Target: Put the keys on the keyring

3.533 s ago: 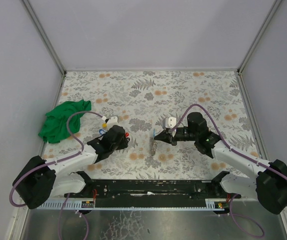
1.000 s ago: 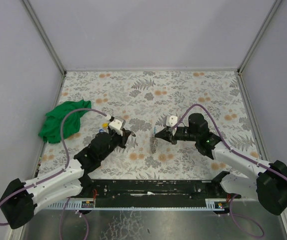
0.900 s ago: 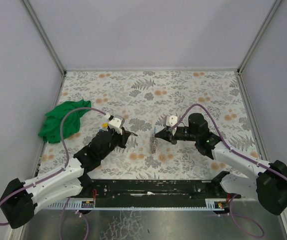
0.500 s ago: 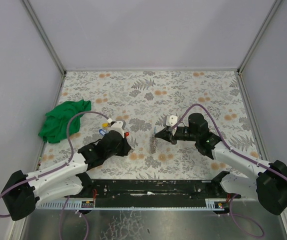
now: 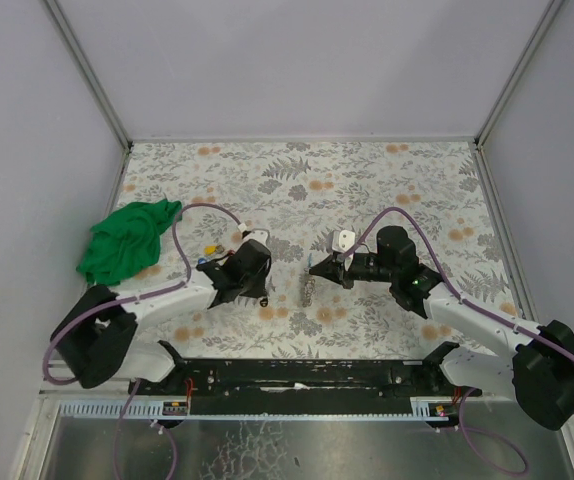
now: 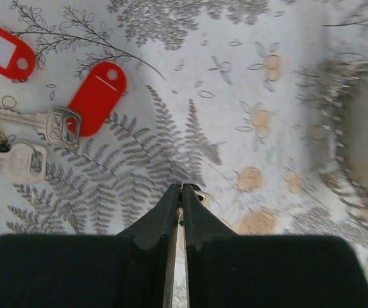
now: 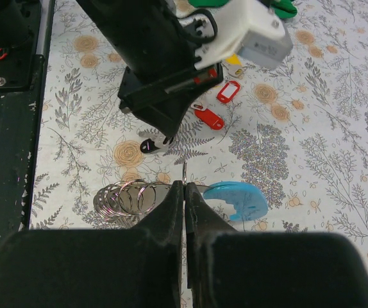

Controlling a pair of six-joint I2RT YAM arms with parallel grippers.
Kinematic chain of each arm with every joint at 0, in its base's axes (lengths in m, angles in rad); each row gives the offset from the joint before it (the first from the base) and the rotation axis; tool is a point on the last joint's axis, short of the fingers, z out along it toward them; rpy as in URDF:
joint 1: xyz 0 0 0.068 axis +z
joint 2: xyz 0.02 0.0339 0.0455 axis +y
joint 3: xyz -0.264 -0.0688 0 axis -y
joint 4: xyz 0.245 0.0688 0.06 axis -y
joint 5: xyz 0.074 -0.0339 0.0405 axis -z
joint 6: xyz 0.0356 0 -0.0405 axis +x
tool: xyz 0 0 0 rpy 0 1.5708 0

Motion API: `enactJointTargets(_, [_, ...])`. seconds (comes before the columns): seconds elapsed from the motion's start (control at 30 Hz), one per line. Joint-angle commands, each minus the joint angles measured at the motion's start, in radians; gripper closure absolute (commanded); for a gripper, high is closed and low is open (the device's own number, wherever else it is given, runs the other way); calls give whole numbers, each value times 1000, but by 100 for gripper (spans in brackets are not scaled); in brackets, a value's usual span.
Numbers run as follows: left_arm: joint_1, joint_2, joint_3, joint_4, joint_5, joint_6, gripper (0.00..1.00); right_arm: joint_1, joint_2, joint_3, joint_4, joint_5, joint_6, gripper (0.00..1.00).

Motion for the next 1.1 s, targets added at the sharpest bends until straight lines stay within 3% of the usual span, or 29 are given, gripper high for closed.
enactJointTargets(0.0, [47,102,19,140,-23,101,96,-4,-29,14,55,0,8,100])
enactJointTargets(0.17, [65,150,30,204,-115,115,96,-4,-29,14,54,0,8,100])
enactJointTargets(0.33, [64,32,-37,263,-123,90,89,-4,-26,14,54,1,7,100])
enactJointTargets(0.53, [65,-47,-45,186,-127,55,80,-4,-28,14,55,-1,10,100])
enactJointTargets(1.07, [100,179,142,19,-6,100,81,-4,-34,15,50,-2,15,100])
